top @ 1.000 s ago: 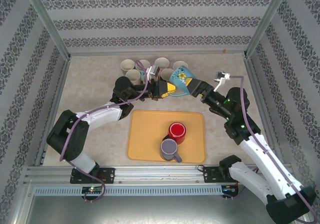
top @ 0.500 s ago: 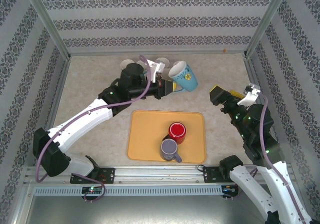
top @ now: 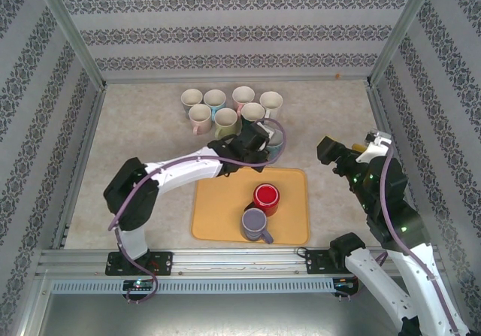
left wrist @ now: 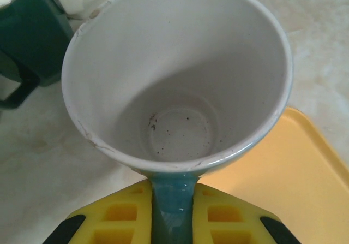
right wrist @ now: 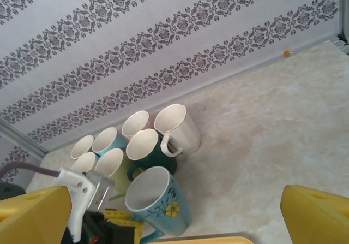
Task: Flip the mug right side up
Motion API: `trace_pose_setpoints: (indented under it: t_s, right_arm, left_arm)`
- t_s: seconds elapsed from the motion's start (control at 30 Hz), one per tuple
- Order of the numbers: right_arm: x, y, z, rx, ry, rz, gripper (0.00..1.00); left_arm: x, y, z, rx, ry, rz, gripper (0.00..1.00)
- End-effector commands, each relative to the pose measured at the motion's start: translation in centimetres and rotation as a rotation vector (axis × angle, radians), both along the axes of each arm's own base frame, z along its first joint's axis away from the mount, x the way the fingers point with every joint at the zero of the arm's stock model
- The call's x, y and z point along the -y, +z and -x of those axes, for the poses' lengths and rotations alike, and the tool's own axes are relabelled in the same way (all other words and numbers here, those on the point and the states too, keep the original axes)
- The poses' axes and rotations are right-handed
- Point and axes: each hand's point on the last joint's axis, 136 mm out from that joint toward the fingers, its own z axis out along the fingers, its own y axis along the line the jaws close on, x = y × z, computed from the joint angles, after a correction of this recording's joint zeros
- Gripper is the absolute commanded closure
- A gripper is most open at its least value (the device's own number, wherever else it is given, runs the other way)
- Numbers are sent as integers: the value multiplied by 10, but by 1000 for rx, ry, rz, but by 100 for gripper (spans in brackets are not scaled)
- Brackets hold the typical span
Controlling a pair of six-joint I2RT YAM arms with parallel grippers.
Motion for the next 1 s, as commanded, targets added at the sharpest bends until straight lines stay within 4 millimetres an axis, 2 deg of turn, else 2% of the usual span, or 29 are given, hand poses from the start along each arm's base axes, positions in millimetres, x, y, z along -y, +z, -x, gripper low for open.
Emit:
trace_pose_setpoints:
  t_s: [0.0, 0.27, 0.5, 0.73, 0.97]
  right_arm:
    - [8, 5, 5, 17, -25, 25, 2]
    - [7, -7, 5, -4, -20, 26, 2]
    - [9, -10, 5, -9, -26, 44, 2]
    - [9, -13, 6, -20, -29, 50, 2]
    - [9, -12, 6, -26, -30, 44, 2]
  left_arm:
    - [23, 48, -34, 195, 33, 72, 100]
    - [51, 27, -65, 222, 49, 56, 100]
    - [71, 9, -80, 207, 50, 58, 100]
    - [79, -5, -92, 198, 55, 36, 99]
    - [77, -16, -104, 193, 79, 5, 86]
